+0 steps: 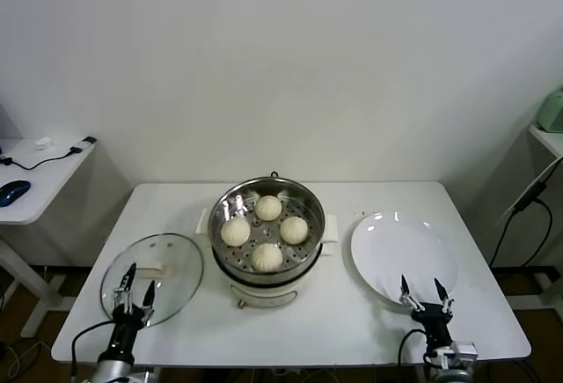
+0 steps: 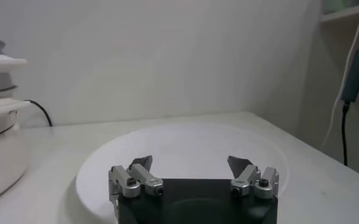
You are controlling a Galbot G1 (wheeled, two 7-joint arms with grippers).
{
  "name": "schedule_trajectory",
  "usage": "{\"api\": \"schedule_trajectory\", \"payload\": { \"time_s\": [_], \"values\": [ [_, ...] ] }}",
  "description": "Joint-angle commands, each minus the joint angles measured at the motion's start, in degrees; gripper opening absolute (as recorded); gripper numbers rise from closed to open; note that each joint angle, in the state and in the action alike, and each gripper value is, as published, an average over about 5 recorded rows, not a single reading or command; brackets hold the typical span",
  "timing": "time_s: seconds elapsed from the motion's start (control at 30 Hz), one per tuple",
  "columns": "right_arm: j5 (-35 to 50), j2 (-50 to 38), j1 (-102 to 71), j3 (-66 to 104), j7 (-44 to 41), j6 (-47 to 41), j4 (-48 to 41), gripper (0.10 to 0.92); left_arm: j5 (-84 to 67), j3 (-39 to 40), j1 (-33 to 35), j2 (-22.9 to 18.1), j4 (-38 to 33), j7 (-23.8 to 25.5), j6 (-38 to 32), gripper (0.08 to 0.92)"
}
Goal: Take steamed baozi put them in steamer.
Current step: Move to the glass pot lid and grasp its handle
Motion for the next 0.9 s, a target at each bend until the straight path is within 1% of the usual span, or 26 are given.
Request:
{"api": "schedule_trajectory", "payload": {
  "time_s": [0.03, 0.17, 0.4, 0.63, 0.9],
  "values": [
    [-1.18, 1.13, -1.12, 0.57, 0.87, -1.42, 1.73, 0.823, 11.19, 0.06, -3.55, 0.99, 7.50, -2.67, 1.48, 0.823],
    [-1.46, 1.15, -1.14, 0.57, 0.86, -1.90, 2.38, 0.823, 10.81, 0.37, -5.16, 0.83, 7.68, -1.85, 3.87, 0.823],
    [-1.78, 1.16, -1.31, 0.56, 0.61, -2.11, 2.92, 0.823, 10.18, 0.96, -8.49, 1.09, 10.43, -0.37, 7.12, 0.823],
    [-2.24, 1.24, -0.94, 0.61, 0.66, -2.29, 2.88, 0.823, 9.09, 1.99, -10.89, 1.14, 11.40, 0.95, 8.04, 0.823],
    [-2.70, 1.64, -1.05, 0.66, 0.58, -2.38, 3.03, 0.823, 8.65, 3.03, -13.40, 1.13, 13.69, 1.16, 8.56, 0.823]
  ]
}}
